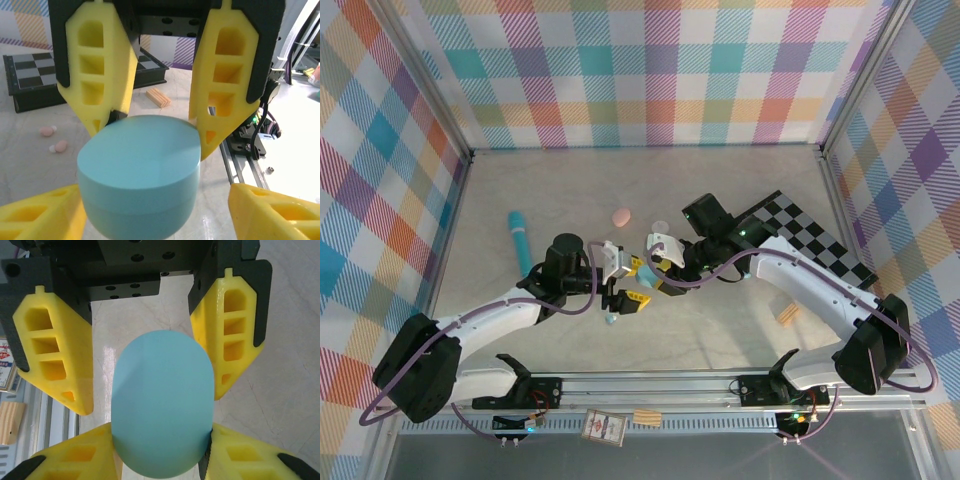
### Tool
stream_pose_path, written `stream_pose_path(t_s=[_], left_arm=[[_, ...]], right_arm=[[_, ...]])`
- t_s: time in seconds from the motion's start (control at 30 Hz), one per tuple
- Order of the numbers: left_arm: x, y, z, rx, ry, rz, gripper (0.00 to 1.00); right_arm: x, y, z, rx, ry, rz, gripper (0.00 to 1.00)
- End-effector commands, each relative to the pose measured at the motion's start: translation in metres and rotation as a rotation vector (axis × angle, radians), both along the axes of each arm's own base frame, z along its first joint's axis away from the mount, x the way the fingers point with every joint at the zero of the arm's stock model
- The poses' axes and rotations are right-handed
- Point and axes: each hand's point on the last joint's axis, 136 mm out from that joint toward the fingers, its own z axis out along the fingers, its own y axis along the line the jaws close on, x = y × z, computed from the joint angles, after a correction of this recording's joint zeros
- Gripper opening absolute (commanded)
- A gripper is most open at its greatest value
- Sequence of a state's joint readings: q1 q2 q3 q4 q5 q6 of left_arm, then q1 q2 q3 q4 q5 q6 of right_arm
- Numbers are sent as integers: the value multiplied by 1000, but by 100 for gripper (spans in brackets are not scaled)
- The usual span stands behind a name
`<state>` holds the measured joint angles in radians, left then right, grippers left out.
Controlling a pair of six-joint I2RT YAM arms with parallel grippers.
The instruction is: Insert the wireless bluetooth earbuds into the charging case
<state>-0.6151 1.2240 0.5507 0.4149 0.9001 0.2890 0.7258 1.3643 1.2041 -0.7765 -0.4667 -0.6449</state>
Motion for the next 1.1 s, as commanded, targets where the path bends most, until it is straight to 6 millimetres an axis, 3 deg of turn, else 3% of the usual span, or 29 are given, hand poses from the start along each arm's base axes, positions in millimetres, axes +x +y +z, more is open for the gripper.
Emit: stream_pose_path(t_s=[0.0, 0.33, 0.77, 1.07], left_arm=[[-7, -5, 15, -33, -15, -54, 64], [-9, -6, 22, -55, -20, -61, 45], [-9, -6, 26, -77, -25, -53, 47], [-9, -7, 25, -76, -18, -65, 35]], right_arm=[[-4, 9, 16, 50, -24, 54, 39], [-6, 9, 14, 43, -22, 55, 39], [-5, 9, 8, 28, -13, 51, 39], [-3, 9, 8, 25, -15, 43, 39]])
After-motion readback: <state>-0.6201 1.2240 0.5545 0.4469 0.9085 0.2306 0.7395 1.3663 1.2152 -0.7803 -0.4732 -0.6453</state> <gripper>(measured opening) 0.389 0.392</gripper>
